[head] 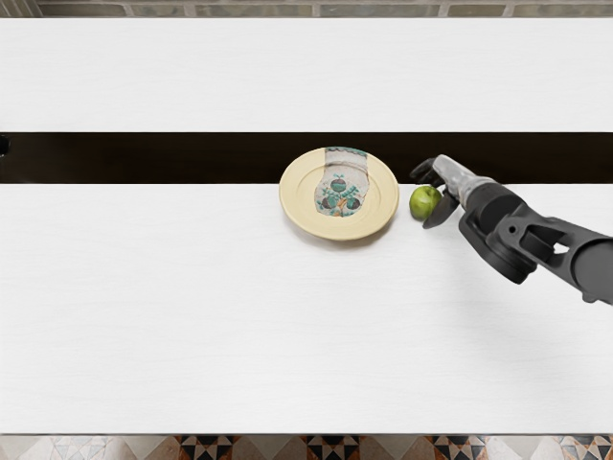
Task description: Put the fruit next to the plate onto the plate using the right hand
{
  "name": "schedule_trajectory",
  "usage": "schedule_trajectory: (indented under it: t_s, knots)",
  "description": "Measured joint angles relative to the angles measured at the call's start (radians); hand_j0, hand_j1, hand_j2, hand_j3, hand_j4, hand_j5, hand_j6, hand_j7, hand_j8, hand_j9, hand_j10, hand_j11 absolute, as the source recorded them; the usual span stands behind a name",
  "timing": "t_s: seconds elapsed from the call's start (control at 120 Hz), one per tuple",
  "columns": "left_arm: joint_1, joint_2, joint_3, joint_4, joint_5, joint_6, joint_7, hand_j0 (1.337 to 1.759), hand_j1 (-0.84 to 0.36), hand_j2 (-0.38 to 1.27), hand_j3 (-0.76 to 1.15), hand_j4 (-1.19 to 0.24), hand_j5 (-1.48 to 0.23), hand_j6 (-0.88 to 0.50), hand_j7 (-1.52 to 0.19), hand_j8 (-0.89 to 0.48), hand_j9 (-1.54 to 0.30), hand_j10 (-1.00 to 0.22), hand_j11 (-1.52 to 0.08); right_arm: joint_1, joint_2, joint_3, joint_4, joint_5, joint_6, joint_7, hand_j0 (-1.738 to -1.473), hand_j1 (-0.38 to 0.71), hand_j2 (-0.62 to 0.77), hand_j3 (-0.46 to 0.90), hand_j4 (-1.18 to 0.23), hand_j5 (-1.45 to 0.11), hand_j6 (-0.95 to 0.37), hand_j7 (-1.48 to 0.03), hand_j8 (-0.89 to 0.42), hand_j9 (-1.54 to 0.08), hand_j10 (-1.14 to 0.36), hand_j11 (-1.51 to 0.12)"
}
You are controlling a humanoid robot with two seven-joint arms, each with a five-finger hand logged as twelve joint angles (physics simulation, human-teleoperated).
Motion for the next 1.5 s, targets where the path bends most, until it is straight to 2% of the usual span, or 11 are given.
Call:
schedule_trajectory:
  t_s: [0.233, 0.325, 0.433, 0.683, 0.983, 1.258, 1.367, 1.5]
  knots:
    - [0.0, 0.0, 0.0, 0.0, 0.0, 0.0, 0.0, 1.658, 0.07, 0.05, 0.0, -0.23, -0.3, -0.23, -0.3, -0.23, -0.3, -0.23, -0.3, 0.002, 0.001, 0.003, -0.001, 0.014, 0.004, -0.001, -1.658, 0.18, -0.09, 0.0, -0.44, -0.57, -0.44, -0.57, -0.44, -0.57, -0.44, -0.57]
    - [0.0, 0.0, 0.0, 0.0, 0.0, 0.0, 0.0, 1.658, 0.07, 0.05, 0.0, -0.23, -0.3, -0.23, -0.3, -0.23, -0.3, -0.23, -0.3, 0.003, 0.001, 0.004, -0.001, 0.017, 0.007, -0.002, -1.658, 0.21, -0.07, 0.0, -0.47, -0.61, -0.47, -0.61, -0.43, -0.61, -0.47, -0.61]
    - [0.0, 0.0, 0.0, 0.0, 0.0, 0.0, 0.0, 1.658, 0.07, 0.05, 0.0, -0.23, -0.3, -0.23, -0.3, -0.23, -0.3, -0.23, -0.3, 0.004, 0.0, 0.004, -0.001, 0.025, 0.009, -0.003, -1.657, 0.23, -0.05, 0.0, -0.51, -0.66, -0.45, -0.66, -0.4, -0.66, -0.5, -0.66]
    - [0.0, 0.0, 0.0, 0.0, 0.0, 0.0, 0.0, 1.658, 0.07, 0.05, 0.0, -0.23, -0.3, -0.23, -0.3, -0.23, -0.3, -0.23, -0.3, 0.006, 0.0, 0.011, 0.001, 0.043, 0.009, -0.006, -1.656, 0.24, 0.03, 0.0, -0.55, -0.73, -0.43, -0.72, -0.37, -0.73, -0.55, -0.72]
    - [0.0, 0.0, 0.0, 0.0, 0.0, 0.0, 0.0, 1.658, 0.07, 0.05, 0.0, -0.23, -0.3, -0.23, -0.3, -0.23, -0.3, -0.23, -0.3, 0.025, -0.009, 0.046, 0.008, 0.103, 0.011, -0.006, -1.657, 0.24, 0.13, 0.0, -0.56, -0.75, -0.47, -0.74, -0.41, -0.75, -0.56, -0.75]
    - [0.0, 0.0, 0.0, 0.0, 0.0, 0.0, 0.0, 1.658, 0.07, 0.05, 0.0, -0.23, -0.3, -0.23, -0.3, -0.23, -0.3, -0.23, -0.3, 0.093, -0.079, 0.076, 0.1, 0.168, 0.018, -0.014, -1.658, 0.25, 0.17, 0.0, -0.57, -0.76, -0.47, -0.75, -0.42, -0.76, -0.57, -0.76]
    - [0.0, 0.0, 0.0, 0.0, 0.0, 0.0, 0.0, 1.658, 0.07, 0.05, 0.0, -0.23, -0.3, -0.23, -0.3, -0.23, -0.3, -0.23, -0.3, 0.122, -0.08, 0.078, 0.124, 0.193, 0.027, -0.014, -1.658, 0.25, 0.17, 0.0, -0.57, -0.76, -0.47, -0.75, -0.41, -0.76, -0.57, -0.76]
    - [0.0, 0.0, 0.0, 0.0, 0.0, 0.0, 0.0, 1.658, 0.07, 0.05, 0.0, -0.23, -0.3, -0.23, -0.3, -0.23, -0.3, -0.23, -0.3, 0.141, -0.036, 0.079, 0.138, 0.204, 0.031, -0.014, -1.658, 0.26, 0.18, 0.0, -0.57, -0.77, -0.46, -0.75, -0.39, -0.76, -0.57, -0.76]
